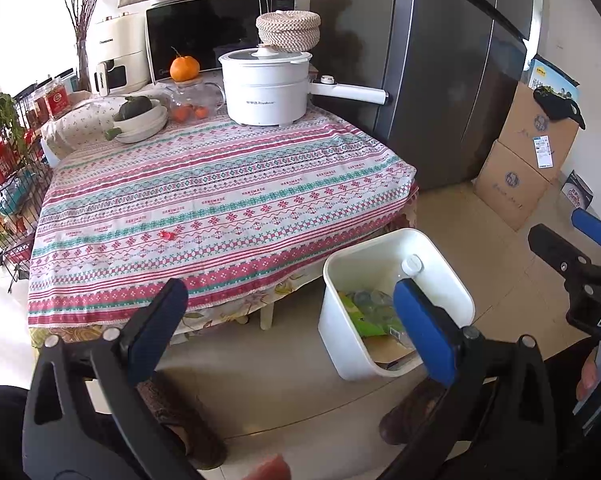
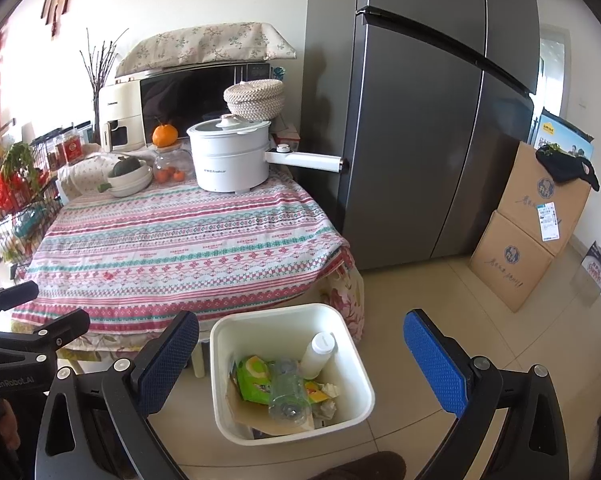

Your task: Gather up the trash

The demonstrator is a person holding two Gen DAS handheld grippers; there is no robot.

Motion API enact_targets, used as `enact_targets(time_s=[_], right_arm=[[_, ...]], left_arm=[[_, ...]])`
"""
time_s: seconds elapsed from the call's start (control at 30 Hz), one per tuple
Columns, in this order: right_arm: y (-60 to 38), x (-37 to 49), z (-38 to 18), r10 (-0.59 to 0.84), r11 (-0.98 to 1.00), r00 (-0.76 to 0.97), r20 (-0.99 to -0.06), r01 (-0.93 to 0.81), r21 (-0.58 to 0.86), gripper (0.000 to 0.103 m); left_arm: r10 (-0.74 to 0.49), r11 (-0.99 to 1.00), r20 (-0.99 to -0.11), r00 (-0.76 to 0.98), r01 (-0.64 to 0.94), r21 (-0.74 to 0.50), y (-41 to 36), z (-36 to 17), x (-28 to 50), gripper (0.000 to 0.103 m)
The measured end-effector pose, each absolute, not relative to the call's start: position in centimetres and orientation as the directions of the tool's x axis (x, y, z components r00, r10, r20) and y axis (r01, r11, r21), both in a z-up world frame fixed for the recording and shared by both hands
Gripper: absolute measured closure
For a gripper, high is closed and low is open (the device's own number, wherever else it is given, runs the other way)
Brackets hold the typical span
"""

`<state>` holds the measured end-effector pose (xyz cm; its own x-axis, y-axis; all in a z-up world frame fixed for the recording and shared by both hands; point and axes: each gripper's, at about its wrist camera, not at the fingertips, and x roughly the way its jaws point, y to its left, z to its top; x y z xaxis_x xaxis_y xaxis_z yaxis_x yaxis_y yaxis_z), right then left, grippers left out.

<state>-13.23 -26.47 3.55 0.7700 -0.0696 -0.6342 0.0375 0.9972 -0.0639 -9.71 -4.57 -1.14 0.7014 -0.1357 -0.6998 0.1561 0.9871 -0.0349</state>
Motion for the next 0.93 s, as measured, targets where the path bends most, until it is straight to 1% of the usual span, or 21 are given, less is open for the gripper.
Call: enact_targets(time_s=[0.93], right_arm=[[-26.08, -13.18, 3.48, -0.065, 0.998, 0.766, -0.639, 0.035, -0.058, 0.0]], left_arm=[[-0.132, 0.989, -0.704, 0.698, 0.143, -0.043, -4.4, -1.03, -9.66, 0.001]])
